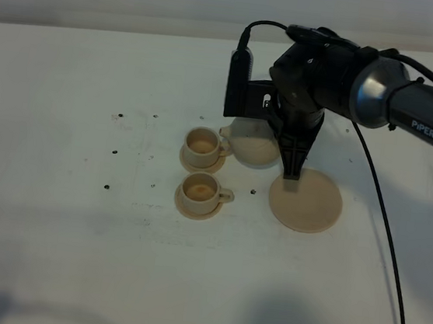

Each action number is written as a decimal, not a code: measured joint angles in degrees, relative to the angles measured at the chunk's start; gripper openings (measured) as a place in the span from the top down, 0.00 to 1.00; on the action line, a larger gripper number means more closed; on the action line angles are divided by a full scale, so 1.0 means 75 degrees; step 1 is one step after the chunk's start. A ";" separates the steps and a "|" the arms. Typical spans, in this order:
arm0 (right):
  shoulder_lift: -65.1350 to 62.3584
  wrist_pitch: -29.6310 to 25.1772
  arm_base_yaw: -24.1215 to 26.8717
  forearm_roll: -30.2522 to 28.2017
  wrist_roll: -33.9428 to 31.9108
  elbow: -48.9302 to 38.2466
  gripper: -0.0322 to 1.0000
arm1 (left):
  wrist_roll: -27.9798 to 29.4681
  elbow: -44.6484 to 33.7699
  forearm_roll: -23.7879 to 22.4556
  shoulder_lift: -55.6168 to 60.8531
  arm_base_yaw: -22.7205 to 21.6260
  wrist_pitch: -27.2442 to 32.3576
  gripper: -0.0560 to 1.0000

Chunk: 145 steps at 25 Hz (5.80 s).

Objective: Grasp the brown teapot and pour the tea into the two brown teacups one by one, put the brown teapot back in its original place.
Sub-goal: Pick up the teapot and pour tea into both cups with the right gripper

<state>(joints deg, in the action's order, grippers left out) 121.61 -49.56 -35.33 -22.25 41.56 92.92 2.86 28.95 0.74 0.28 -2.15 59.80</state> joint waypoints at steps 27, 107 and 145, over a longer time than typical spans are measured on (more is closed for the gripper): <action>0.0139 0.0121 -0.0414 -0.1759 -0.0157 0.0013 0.85 | 0.0000 0.0000 0.0000 0.0000 0.0000 0.0000 0.52; 0.0256 0.0620 -0.1111 -0.4713 0.0345 0.0031 0.85 | -0.0007 0.0000 0.0000 0.0000 0.0000 0.0000 0.52; 0.0256 0.0964 -0.1111 -0.4821 0.1212 0.0031 0.85 | -0.0007 0.0000 0.0000 0.0000 0.0000 0.0000 0.52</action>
<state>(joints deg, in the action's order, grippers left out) 123.53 -42.33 -43.66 -58.41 50.65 93.15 2.80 28.95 0.74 0.28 -2.15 59.80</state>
